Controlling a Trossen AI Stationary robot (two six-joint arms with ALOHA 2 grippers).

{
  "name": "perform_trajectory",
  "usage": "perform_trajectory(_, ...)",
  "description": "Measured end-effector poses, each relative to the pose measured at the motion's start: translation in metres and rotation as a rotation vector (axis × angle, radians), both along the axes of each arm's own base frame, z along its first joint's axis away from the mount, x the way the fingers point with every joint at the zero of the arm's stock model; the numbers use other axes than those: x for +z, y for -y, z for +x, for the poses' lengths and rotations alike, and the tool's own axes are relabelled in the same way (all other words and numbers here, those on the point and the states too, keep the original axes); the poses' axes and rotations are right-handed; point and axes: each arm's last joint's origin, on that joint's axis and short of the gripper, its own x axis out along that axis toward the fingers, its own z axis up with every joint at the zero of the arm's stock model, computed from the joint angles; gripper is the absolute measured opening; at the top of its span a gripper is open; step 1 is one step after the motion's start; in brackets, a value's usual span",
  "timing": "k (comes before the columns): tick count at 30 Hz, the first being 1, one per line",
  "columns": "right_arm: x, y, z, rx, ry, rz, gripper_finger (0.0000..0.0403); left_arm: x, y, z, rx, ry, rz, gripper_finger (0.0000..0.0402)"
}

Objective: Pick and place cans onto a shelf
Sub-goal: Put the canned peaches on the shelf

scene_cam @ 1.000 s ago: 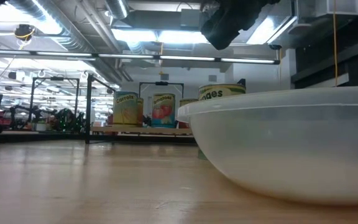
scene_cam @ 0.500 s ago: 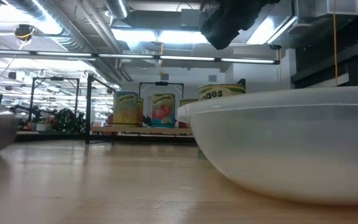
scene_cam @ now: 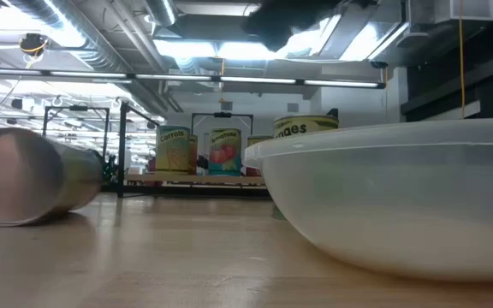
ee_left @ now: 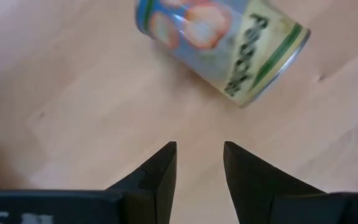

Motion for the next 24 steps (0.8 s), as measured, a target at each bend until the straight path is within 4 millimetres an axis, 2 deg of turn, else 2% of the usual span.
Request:
perform_trajectory(7, -0.028, 0.001, 0.036, -0.001, 0.111, -0.001, 0.0052, 0.001, 0.000, 0.003, -0.008, 0.076, 0.038, 0.0126)
perform_trajectory(12, -0.054, 0.001, 0.057, -0.001, 0.162, -0.002, 0.0052, 0.003, 0.005, 0.012, -0.116, 0.222, 0.093, 0.0125)
perform_trajectory(19, -0.082, 0.001, 0.076, -0.001, 0.221, -0.003, 0.0052, 0.007, 0.006, 0.029, -0.200, 0.381, 0.190, 0.0125)
perform_trajectory(24, -0.098, 0.002, 0.085, -0.002, 0.264, -0.004, 0.0052, 0.000, 0.003, 0.046, -0.255, 0.380, 0.247, 0.0125)
